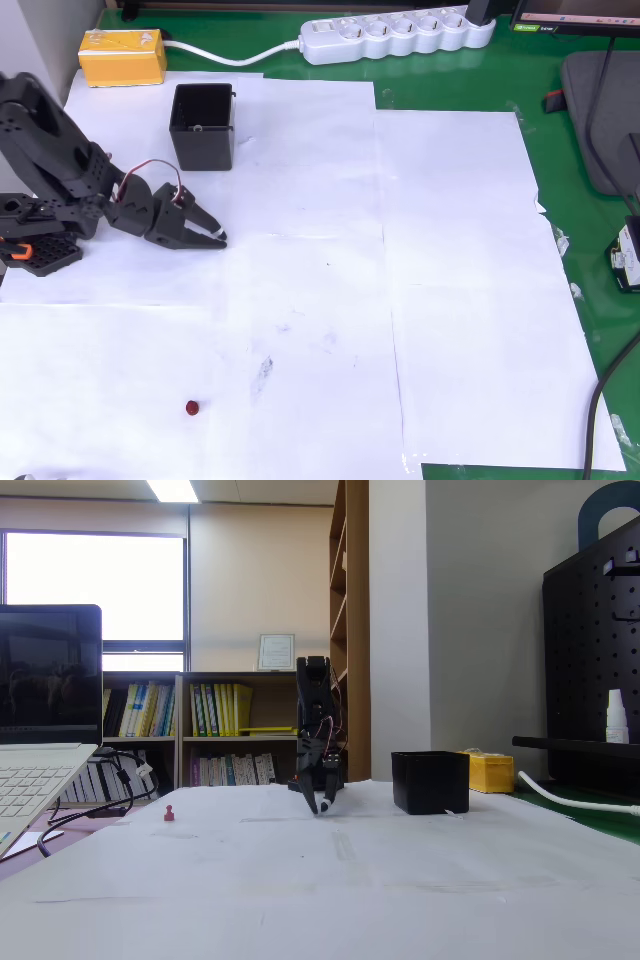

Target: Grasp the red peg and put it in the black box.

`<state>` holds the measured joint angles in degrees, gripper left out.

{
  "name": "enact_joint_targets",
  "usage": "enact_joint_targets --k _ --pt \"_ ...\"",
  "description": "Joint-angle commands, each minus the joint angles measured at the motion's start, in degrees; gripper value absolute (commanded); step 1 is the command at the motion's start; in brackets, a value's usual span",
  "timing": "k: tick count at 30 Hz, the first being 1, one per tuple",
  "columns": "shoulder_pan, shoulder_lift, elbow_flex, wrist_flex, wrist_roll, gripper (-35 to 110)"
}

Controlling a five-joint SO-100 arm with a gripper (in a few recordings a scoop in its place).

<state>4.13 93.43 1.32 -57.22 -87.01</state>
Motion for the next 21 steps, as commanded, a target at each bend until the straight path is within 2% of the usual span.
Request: enact_joint_targets --k 1,4,6,21 --pt "2.20 10.02 -0.70 -12.57 -1.32 0" --pt "3.16 15.91 1.67 -17.49 -1.32 0" --pt "4.66 18.63 3.52 -15.56 -7.47 0" --pt "3.43 35.68 14.59 -33.13 -0.53 0"
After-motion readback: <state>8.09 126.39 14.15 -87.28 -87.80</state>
